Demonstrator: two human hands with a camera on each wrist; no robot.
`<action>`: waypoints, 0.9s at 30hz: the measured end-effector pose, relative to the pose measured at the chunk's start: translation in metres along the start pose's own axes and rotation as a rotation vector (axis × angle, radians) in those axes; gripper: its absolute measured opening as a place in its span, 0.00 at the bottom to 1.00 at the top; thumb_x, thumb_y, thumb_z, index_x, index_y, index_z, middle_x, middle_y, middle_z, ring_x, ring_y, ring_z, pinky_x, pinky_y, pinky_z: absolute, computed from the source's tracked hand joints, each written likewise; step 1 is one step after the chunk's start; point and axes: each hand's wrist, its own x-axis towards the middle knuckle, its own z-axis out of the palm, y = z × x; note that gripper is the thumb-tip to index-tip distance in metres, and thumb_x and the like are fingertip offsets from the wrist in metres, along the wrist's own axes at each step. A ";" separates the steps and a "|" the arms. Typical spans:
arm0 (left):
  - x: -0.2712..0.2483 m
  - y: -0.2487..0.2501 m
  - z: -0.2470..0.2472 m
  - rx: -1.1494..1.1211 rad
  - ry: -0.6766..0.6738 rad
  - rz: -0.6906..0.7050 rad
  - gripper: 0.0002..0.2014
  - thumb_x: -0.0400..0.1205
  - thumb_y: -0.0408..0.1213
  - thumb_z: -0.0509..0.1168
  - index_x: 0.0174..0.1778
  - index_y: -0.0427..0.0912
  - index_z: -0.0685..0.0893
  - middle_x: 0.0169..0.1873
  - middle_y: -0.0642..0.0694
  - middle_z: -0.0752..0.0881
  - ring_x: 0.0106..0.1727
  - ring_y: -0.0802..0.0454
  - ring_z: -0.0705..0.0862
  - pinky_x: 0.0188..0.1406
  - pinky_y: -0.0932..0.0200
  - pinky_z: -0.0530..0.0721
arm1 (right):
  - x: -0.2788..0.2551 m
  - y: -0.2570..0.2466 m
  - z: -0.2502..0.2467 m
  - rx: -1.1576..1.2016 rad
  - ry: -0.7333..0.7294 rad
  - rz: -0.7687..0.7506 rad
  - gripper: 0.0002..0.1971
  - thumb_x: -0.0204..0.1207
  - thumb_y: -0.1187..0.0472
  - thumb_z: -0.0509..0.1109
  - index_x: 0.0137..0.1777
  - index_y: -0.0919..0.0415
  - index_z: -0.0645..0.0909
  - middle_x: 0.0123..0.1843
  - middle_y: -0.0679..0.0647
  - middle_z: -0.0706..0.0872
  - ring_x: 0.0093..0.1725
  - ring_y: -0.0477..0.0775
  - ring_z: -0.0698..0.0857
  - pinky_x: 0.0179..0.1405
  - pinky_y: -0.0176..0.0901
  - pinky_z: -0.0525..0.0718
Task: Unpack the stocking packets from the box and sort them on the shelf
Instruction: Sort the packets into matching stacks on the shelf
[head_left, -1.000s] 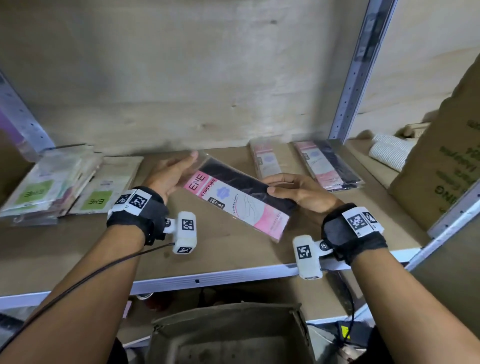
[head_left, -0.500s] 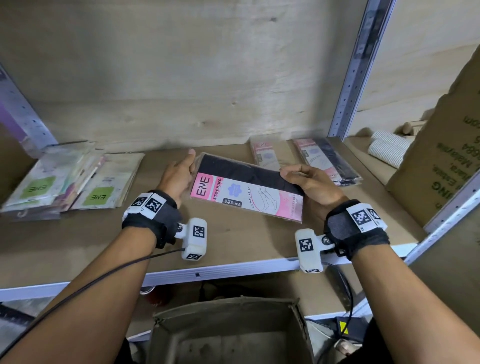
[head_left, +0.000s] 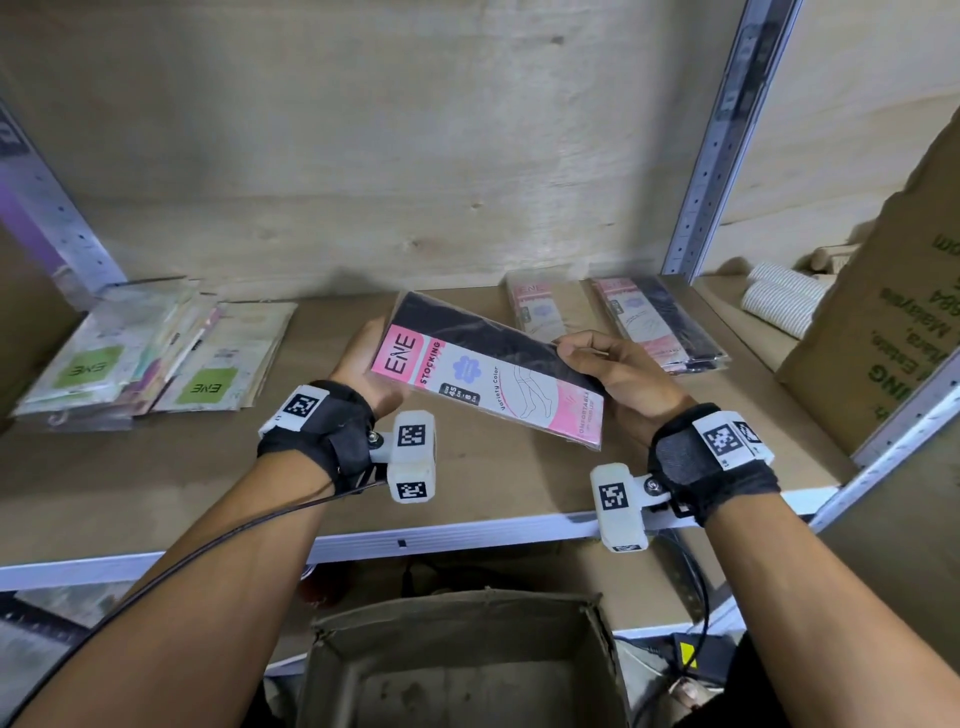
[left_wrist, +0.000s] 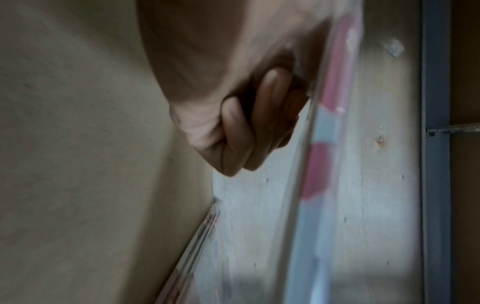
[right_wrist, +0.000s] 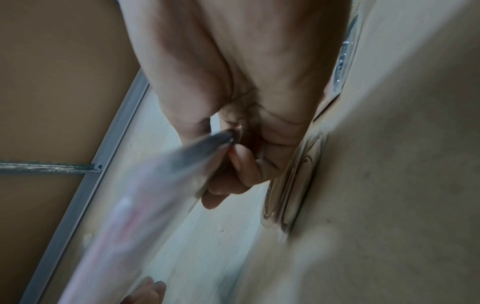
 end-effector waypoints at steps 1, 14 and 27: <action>-0.002 -0.002 0.001 0.039 -0.005 0.027 0.20 0.77 0.21 0.70 0.29 0.47 0.72 0.22 0.51 0.74 0.17 0.63 0.71 0.14 0.76 0.66 | -0.001 0.000 0.001 -0.002 -0.001 -0.008 0.03 0.80 0.68 0.69 0.49 0.63 0.85 0.49 0.63 0.89 0.39 0.52 0.88 0.36 0.34 0.85; -0.009 -0.005 0.005 -0.074 -0.029 -0.054 0.21 0.82 0.19 0.65 0.36 0.50 0.68 0.19 0.53 0.79 0.19 0.62 0.80 0.19 0.80 0.74 | -0.001 0.000 0.006 -0.099 0.004 -0.038 0.12 0.80 0.69 0.69 0.61 0.76 0.81 0.49 0.67 0.87 0.42 0.57 0.85 0.38 0.34 0.83; 0.020 -0.007 0.003 -0.664 0.066 -0.364 0.11 0.79 0.45 0.74 0.38 0.43 0.82 0.23 0.49 0.82 0.21 0.51 0.84 0.23 0.61 0.84 | 0.000 0.001 -0.001 -0.123 0.036 -0.015 0.12 0.80 0.67 0.70 0.59 0.73 0.83 0.55 0.71 0.87 0.48 0.61 0.84 0.42 0.41 0.82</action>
